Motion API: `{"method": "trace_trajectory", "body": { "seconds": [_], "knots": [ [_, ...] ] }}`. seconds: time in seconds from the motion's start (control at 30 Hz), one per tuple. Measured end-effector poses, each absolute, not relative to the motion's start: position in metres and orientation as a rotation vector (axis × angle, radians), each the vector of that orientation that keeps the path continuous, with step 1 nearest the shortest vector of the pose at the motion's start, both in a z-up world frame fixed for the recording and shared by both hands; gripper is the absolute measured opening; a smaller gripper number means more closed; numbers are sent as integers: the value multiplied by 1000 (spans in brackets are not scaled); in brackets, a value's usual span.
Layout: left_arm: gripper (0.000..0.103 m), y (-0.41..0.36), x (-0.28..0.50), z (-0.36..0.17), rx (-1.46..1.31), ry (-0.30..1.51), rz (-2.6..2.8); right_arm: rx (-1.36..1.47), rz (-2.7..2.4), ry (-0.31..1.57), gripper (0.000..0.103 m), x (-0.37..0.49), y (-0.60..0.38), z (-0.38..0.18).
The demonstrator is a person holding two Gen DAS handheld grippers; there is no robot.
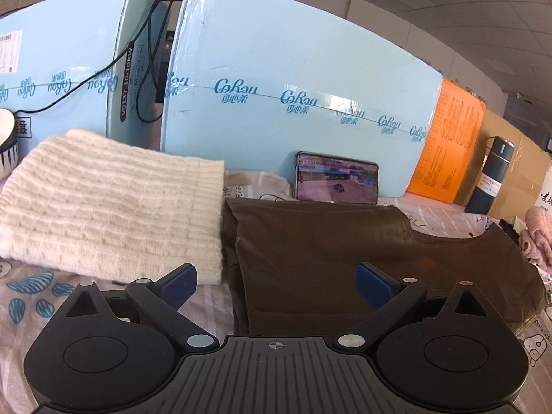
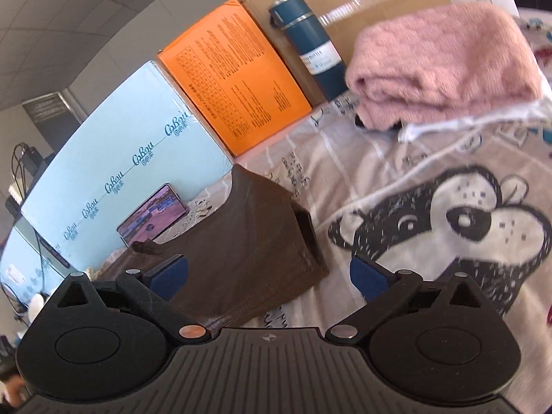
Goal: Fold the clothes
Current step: 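Grasp the vest side edge with the right gripper and lift it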
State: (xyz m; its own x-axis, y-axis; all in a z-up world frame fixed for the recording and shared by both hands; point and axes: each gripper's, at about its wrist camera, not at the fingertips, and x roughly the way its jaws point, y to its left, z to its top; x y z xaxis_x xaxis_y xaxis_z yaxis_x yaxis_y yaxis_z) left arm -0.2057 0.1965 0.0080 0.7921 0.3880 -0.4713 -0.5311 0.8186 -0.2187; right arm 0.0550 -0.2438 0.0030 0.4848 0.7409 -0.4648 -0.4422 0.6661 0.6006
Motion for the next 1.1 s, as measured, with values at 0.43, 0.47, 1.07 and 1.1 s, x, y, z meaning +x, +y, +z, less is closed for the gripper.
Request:
{"method": "trace_trajectory", "body": {
  "seconds": [0.43, 0.47, 1.07, 1.1],
  "knots": [
    [100, 194, -196, -9, -409, 495, 423, 624, 754, 873, 100, 81, -204, -20],
    [100, 194, -195, -10, -406, 501, 420, 626, 743, 859, 99, 84, -200, -21],
    [101, 175, -186, -13, -351, 504, 244, 754, 851, 627, 4, 69, -223, -8],
    [101, 171, -187, -12, -344, 489, 199, 761, 844, 619, 4, 68, -229, -7]
  ]
}}
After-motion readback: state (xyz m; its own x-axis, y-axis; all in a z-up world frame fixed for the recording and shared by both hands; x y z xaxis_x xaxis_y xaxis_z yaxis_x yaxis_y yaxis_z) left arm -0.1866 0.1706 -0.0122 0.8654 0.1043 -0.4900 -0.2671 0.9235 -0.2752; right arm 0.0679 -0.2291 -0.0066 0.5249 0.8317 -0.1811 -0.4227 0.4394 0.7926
